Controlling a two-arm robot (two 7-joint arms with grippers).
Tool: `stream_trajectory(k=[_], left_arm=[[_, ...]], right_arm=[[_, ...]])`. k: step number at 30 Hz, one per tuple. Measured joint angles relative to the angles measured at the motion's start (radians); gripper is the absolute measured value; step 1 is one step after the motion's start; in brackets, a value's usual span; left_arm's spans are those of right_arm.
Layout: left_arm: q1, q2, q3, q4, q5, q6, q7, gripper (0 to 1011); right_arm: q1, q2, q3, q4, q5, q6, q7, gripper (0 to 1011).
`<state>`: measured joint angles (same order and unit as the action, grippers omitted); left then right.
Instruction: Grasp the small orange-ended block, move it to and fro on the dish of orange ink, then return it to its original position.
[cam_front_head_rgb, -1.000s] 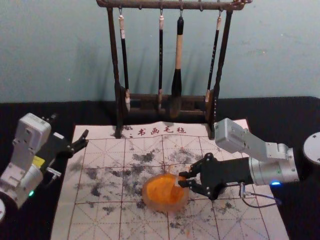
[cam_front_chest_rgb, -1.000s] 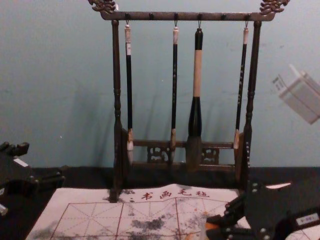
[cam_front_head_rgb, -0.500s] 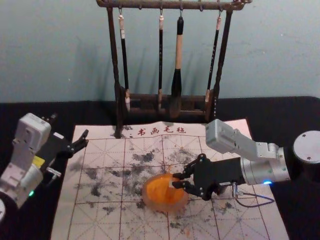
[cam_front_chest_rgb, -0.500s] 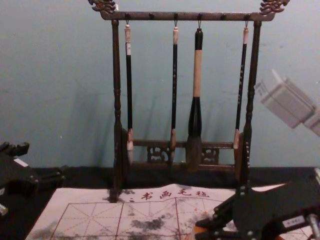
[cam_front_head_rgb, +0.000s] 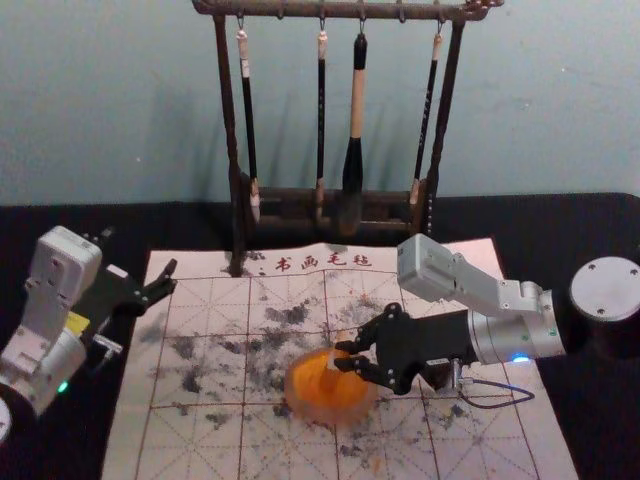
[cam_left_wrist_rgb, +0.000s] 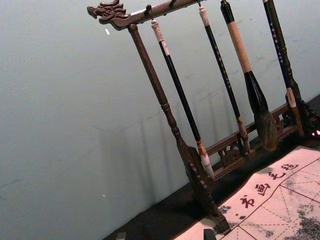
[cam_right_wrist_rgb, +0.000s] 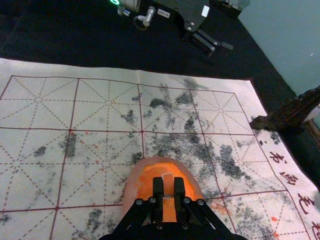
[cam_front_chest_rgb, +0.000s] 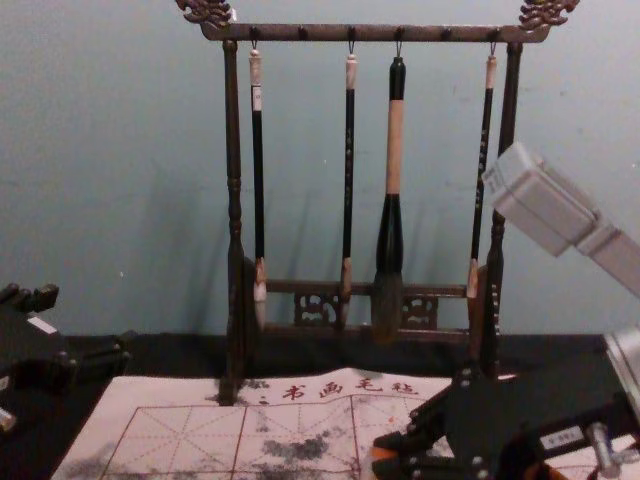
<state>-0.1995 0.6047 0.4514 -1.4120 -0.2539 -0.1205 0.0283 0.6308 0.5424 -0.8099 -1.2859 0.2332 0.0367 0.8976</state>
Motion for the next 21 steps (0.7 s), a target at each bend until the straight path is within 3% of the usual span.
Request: stream_trajectory(k=[11,21], left_arm=[[0.000,0.000,0.000,0.000,0.000,0.000,0.000,1001],[0.000,0.000,0.000,0.000,0.000,0.000,0.000,1001]], right_arm=[[0.017,-0.011,0.005,0.025,-0.011,0.007,-0.015,104],[0.008,0.013,0.018,0.012,-0.004,0.014,-0.015,104]])
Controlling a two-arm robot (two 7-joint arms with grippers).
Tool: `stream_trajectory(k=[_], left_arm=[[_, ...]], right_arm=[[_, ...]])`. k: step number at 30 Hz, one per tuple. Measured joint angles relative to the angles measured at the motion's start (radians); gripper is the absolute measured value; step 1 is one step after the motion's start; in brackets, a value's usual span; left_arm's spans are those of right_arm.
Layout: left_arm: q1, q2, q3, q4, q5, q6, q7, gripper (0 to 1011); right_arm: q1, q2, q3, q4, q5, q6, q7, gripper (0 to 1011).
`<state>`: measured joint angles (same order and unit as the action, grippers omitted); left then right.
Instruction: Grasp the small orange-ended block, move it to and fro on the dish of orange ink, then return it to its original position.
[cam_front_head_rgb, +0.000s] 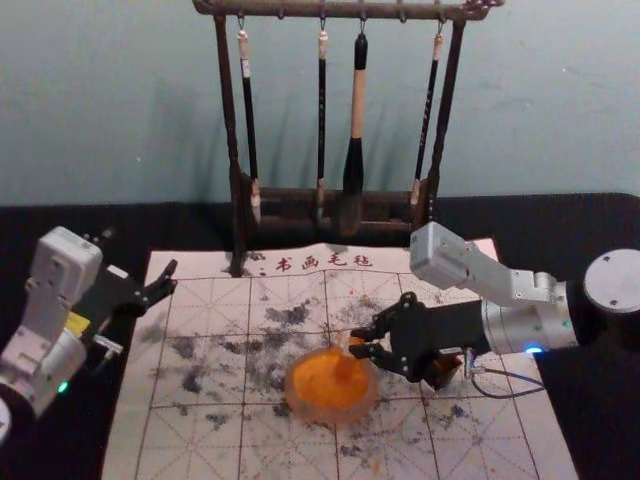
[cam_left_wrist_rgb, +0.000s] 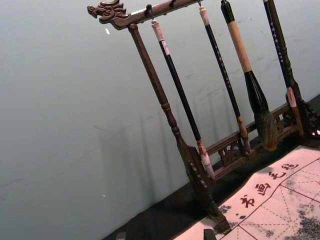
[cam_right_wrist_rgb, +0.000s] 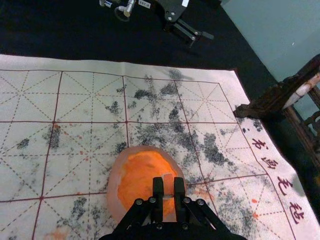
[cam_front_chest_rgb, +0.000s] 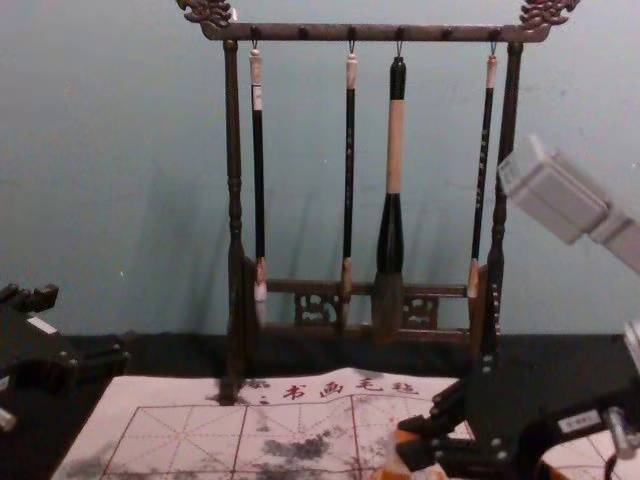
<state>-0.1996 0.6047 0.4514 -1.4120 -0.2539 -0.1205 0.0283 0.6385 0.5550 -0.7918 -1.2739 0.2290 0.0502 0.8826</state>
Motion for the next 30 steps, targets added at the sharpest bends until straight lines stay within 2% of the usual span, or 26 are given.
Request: stream_trajectory(k=[14,21,30], left_arm=[[0.000,0.000,0.000,0.000,0.000,0.000,0.000,1001],[0.000,0.000,0.000,0.000,0.000,0.000,0.000,1001],[0.000,0.000,0.000,0.000,0.000,0.000,0.000,1001]], right_arm=[[-0.050,0.069,0.011,-0.094,0.030,-0.002,0.026,104],[-0.054,0.072,0.000,-0.106,0.029,-0.006,0.031,104],[-0.043,0.055,-0.017,-0.101,0.019,-0.009,0.039,104]])
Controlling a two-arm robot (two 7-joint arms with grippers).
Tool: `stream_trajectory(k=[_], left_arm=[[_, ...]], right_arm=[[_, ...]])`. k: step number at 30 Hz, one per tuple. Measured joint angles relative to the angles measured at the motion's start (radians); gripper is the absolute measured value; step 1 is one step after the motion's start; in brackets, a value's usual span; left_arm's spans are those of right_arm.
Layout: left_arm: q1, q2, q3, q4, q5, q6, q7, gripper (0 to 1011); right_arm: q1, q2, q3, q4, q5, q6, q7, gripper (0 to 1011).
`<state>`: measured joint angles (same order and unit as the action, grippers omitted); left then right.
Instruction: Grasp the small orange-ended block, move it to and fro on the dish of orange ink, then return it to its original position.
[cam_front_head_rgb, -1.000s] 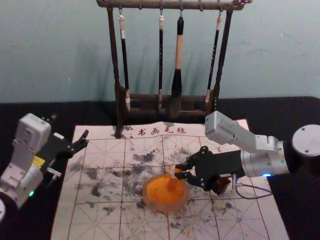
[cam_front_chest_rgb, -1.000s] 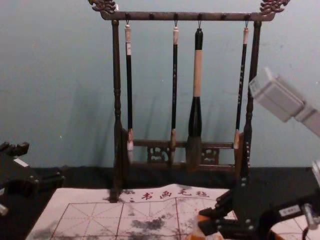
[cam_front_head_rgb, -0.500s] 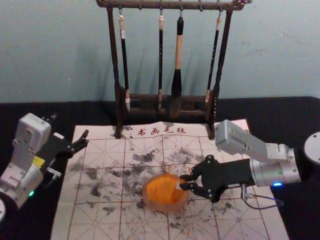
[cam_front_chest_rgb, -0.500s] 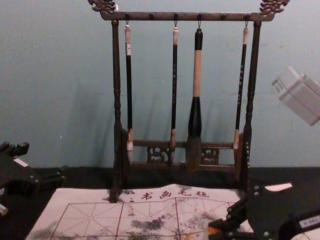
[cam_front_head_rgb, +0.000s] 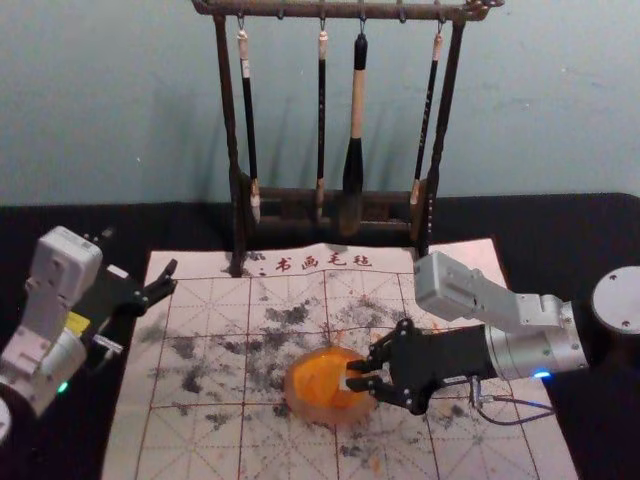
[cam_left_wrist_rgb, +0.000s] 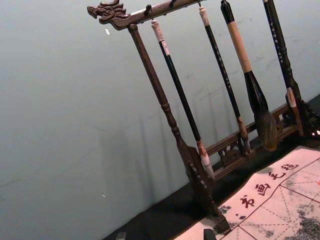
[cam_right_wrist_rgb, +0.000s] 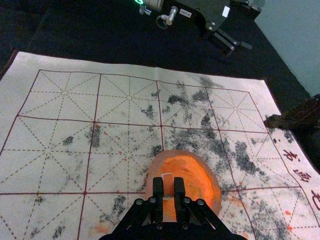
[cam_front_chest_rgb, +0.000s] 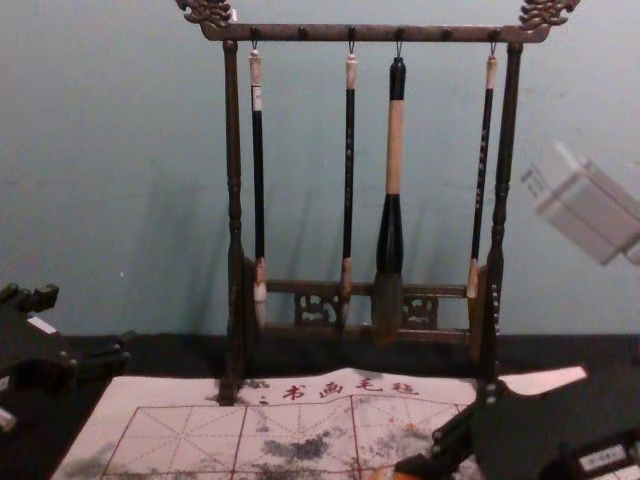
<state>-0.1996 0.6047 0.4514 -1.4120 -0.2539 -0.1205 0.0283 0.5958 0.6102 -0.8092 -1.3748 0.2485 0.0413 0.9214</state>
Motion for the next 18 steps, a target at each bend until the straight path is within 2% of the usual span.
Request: stream_trajectory(k=[18], left_arm=[[0.000,0.000,0.000,0.000,0.000,0.000,0.000,1001]], right_arm=[[0.055,-0.060,-0.010,0.080,-0.020,0.003,-0.019,104]])
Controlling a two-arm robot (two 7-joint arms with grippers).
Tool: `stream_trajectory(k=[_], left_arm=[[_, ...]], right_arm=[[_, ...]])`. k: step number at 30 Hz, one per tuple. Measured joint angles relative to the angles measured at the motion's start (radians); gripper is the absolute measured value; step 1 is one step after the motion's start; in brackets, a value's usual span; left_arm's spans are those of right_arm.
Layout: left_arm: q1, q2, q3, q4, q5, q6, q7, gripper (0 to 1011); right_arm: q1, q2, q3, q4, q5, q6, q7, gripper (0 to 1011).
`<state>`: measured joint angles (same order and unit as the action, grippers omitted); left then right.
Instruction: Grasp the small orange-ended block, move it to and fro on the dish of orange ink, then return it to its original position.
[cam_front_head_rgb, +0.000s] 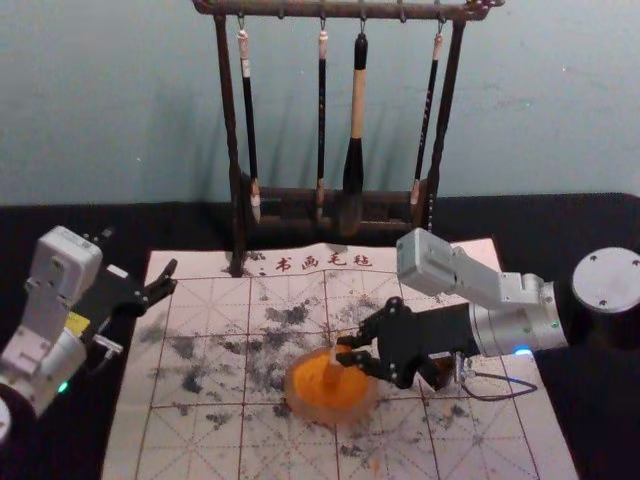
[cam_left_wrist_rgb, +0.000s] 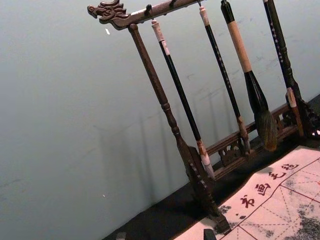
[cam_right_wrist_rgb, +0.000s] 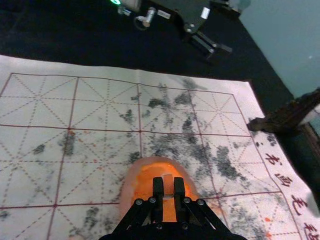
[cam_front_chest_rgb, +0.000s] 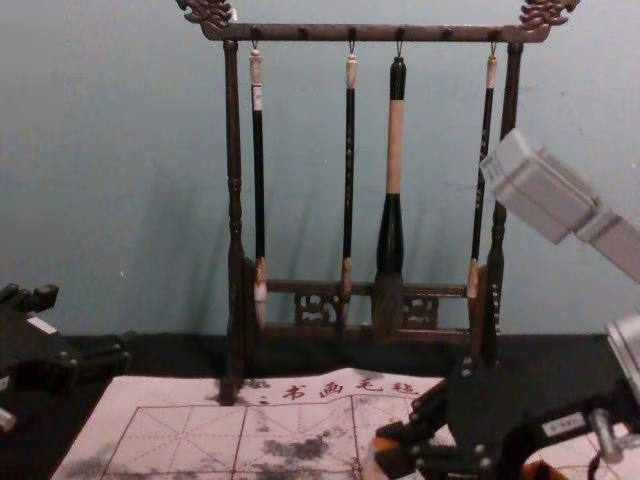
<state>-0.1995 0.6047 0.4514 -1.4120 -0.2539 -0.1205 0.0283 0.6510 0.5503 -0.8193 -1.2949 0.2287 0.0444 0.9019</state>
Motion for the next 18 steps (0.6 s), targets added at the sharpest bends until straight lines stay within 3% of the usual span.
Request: stream_trajectory(k=[8,18], left_arm=[[0.000,0.000,0.000,0.000,0.000,0.000,0.000,1002],[0.000,0.000,0.000,0.000,0.000,0.000,0.000,1001]], right_arm=[[0.011,-0.007,0.007,0.023,-0.003,0.006,-0.008,104],[0.002,0.013,0.021,0.018,0.002,0.008,-0.010,104]])
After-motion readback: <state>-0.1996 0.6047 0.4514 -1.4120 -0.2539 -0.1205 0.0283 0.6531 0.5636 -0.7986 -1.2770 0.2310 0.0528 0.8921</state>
